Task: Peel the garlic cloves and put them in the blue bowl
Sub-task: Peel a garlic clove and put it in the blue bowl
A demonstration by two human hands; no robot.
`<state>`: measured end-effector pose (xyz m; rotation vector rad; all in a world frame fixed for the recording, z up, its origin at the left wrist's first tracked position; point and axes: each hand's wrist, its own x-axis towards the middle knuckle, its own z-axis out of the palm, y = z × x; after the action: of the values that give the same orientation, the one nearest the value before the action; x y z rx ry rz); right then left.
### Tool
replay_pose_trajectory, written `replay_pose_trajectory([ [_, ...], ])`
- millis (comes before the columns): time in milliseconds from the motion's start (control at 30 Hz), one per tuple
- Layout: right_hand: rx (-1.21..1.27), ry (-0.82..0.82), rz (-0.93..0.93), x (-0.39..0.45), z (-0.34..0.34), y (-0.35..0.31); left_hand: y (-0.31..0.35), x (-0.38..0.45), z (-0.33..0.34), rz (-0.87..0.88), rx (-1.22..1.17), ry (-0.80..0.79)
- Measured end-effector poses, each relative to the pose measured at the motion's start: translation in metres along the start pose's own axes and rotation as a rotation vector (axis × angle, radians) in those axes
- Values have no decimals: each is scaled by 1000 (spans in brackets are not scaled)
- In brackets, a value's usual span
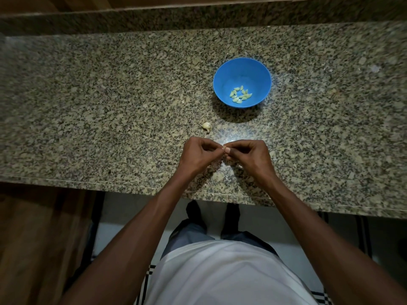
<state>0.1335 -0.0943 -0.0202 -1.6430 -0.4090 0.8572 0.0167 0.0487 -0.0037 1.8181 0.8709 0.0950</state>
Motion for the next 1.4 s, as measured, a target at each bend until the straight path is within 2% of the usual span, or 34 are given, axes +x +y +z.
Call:
replay_pose_trajectory([
  [400,39,60,-20,-7,0,6,5,-5,16,131,148,138],
  [533,121,93,15,-6,8,4,3,-1,19,115,152,148],
  [633,213,105,81,-4,10,5,0,7,18,65,73,101],
  [833,446,71,255,2,8,4,-6,16,13,-102,-319,-2],
  [1000,459,72,317,7,10,1,-8,21,9,-95,-393,-23],
  [1300,484,29,370,6,18,-2,-13,26,3,20,-176,24],
  [1400,523,-1,370,5,21,0,-16,25,-1,19,-173,52],
])
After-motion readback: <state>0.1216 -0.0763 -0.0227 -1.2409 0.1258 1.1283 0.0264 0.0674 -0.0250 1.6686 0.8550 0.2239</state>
